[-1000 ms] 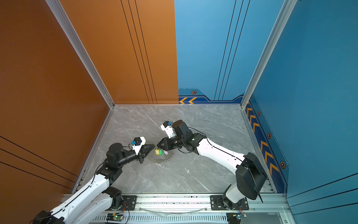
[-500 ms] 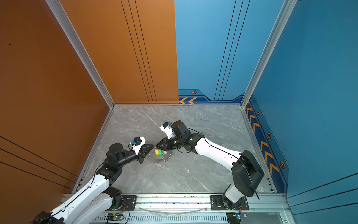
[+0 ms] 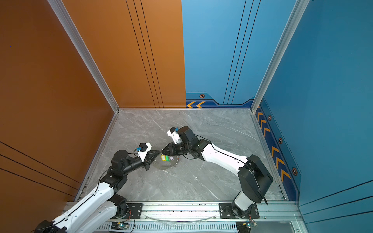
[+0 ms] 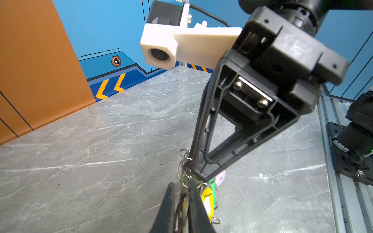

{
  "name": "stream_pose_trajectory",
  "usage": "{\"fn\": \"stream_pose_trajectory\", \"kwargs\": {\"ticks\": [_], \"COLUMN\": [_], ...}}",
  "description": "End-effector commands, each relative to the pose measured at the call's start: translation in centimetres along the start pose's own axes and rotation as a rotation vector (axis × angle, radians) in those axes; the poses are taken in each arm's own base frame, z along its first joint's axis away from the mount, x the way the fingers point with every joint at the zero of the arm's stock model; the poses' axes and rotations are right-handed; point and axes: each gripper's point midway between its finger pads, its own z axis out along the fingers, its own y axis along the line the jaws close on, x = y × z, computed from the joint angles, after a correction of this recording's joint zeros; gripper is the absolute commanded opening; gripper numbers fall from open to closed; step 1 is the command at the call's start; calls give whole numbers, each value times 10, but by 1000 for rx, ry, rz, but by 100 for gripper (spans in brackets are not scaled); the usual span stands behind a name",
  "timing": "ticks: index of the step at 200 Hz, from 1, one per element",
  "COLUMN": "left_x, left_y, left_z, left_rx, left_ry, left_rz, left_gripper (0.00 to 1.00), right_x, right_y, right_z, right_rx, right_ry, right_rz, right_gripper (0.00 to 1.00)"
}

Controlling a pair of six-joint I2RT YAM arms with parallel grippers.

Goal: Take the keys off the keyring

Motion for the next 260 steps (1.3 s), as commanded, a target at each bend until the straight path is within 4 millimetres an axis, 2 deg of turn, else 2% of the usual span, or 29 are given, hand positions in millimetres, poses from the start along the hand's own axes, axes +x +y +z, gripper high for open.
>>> {"fn": "stream_pose_trajectory", "kwargs": {"ticks": [1, 42, 136, 206, 260], "left_x": [-21, -20, -14, 3, 6], "left_y": [-6, -5, -4, -2, -3], "left_z": [-2, -2, -2, 2, 4], "left_rx": [20, 13, 0, -4, 9], "left_ry": [-83, -82, -71, -34, -26], "left_rz": [35, 37, 36, 12, 10], "left_gripper": [0, 0, 0, 0, 1], "right_x": [-8, -10, -10, 3, 9], "right_y": [3, 2, -3, -21, -18], "right_z": [7, 2, -11, -24, -37], "right_rx": [-47, -36, 7, 142, 195], "right_ry": [-32, -39, 4, 188, 295], "right_rz": [29, 24, 5, -20, -49], "right_gripper": [21, 13, 1, 0, 0]}}
